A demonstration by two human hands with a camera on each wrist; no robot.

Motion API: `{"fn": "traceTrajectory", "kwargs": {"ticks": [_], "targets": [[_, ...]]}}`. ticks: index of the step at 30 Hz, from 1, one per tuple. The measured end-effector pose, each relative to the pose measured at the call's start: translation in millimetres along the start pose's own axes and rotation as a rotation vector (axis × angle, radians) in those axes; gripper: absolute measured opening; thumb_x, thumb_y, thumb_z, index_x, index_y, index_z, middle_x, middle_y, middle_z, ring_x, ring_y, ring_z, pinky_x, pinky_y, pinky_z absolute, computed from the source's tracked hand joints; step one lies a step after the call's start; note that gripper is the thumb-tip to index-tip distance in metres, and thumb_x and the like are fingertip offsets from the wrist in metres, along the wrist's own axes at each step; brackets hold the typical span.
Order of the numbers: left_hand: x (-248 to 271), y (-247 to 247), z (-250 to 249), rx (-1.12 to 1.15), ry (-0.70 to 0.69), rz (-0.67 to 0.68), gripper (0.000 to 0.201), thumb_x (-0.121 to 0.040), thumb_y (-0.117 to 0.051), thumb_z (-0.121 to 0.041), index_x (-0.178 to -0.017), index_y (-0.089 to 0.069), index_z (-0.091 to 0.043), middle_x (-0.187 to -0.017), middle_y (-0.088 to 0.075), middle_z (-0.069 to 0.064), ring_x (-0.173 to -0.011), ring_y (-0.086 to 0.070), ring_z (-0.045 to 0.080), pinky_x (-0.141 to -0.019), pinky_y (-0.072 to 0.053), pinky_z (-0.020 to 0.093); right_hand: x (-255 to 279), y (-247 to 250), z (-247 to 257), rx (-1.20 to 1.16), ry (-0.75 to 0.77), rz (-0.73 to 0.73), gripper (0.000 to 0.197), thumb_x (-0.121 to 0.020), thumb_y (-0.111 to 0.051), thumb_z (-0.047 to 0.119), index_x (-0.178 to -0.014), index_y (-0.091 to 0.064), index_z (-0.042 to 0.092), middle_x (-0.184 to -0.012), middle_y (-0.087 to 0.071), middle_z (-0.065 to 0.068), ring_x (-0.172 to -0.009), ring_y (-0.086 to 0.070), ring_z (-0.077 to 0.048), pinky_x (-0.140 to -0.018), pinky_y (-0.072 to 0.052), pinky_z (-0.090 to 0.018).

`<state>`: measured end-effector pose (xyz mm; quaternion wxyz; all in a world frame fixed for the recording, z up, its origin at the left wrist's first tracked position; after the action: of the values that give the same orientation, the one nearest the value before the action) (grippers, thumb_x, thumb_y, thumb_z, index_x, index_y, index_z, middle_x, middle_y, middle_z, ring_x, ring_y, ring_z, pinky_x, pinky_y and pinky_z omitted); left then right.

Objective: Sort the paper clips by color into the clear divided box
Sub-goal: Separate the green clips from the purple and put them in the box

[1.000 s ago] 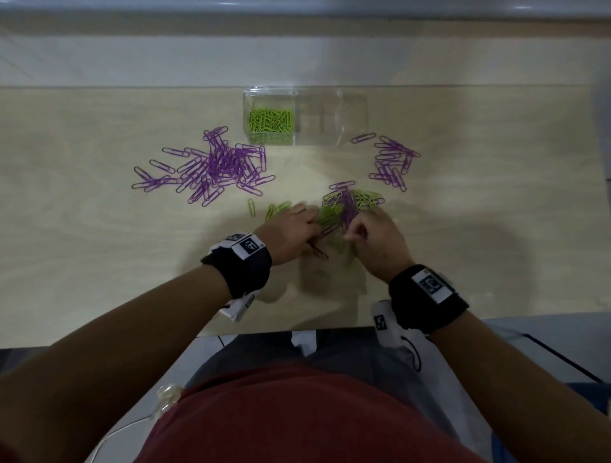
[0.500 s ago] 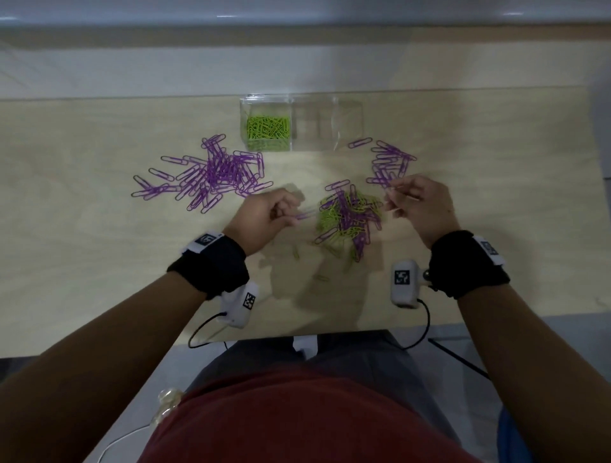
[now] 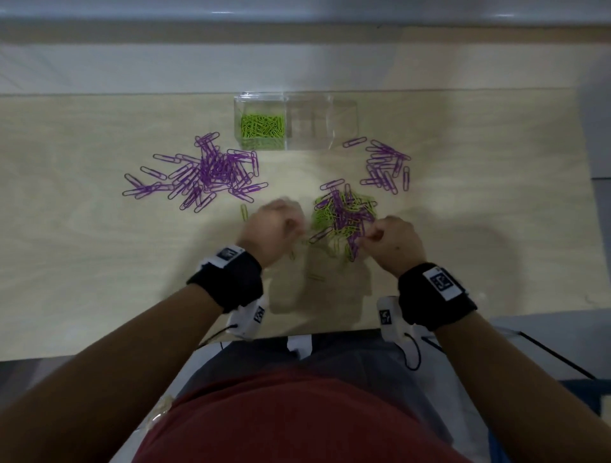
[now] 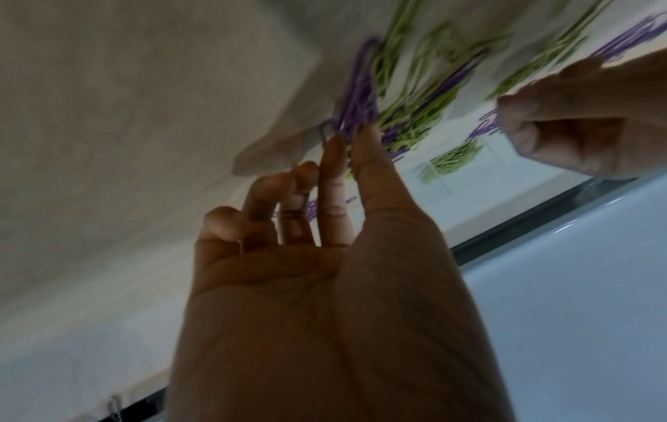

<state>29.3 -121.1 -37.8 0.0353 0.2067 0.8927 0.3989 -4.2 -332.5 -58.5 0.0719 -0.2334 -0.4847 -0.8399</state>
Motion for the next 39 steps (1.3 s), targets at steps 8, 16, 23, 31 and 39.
{"fn": "traceTrajectory", "kwargs": {"ticks": [8,16,23,31,39], "targets": [[-8.8,-41.0,-18.3,-0.173,0.202,0.162,0.018,-0.088,-0.060,-0.028,-0.091,-0.065,-0.011,-0.103,-0.058,0.008,-0.094,-0.056,0.026,-0.074,-0.044,0.032,7.9,-24.5,-5.6,-0.130,-0.164,-0.019,0.019,-0.076,-0.073,0.030,-0.074,-0.059,0.018,-0.088,-0.061,-0.006,-0.080,-0.058,-0.023,-0.071,-0.048,-0.033],[-13.4,-54.1,-14.8,-0.238,0.195,0.232,0.011,-0.088,-0.055,-0.008,-0.098,-0.058,-0.003,-0.113,-0.051,0.016,-0.106,-0.047,0.031,-0.083,-0.044,0.040,7.2,-15.3,-10.4,-0.311,-0.101,-0.036,0.013,-0.071,-0.076,0.016,-0.065,-0.065,0.013,-0.067,-0.061,-0.003,-0.065,-0.056,-0.016,-0.052,-0.036,-0.016],[-10.7,-54.0,-12.8,-0.276,0.179,0.208,0.033,-0.078,-0.052,0.008,-0.109,-0.049,-0.001,-0.106,-0.055,0.019,-0.100,-0.049,0.033,-0.069,-0.038,0.038,2.3,1.9,-23.4,-0.623,-0.114,-0.039,0.013,-0.071,-0.076,0.007,-0.071,-0.064,0.013,-0.067,-0.070,-0.013,-0.060,-0.064,-0.024,-0.063,-0.056,-0.039],[-8.2,-33.2,-10.9,-0.093,0.132,0.178,0.028,-0.075,-0.049,0.012,-0.099,-0.048,-0.003,-0.093,-0.053,0.018,-0.083,-0.052,0.033,-0.064,-0.035,0.037,-35.5,63.9,-29.4,-0.551,-0.101,-0.292,0.016,-0.076,-0.072,0.007,-0.082,-0.060,0.017,-0.083,-0.067,-0.007,-0.075,-0.063,-0.022,-0.072,-0.052,-0.033],[-20.1,43.1,43.7,-0.057,0.179,-0.099,0.014,-0.080,-0.056,0.003,-0.093,-0.053,-0.002,-0.099,-0.051,0.020,-0.083,-0.052,0.032,-0.069,-0.043,0.039,-33.3,42.6,-8.3,0.123,-0.008,-0.175,0.014,-0.079,-0.060,0.026,-0.092,-0.062,0.021,-0.108,-0.052,-0.006,-0.098,-0.055,-0.030,-0.081,-0.040,-0.039]]}}
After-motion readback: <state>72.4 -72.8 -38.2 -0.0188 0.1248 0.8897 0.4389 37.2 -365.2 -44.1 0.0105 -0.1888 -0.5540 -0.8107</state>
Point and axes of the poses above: each hand's wrist, its own x-axis away from the middle knuckle, its own y-axis out of the back of the hand, z = x × y, the point moved 8 cm from there along -x, towards the middle knuckle
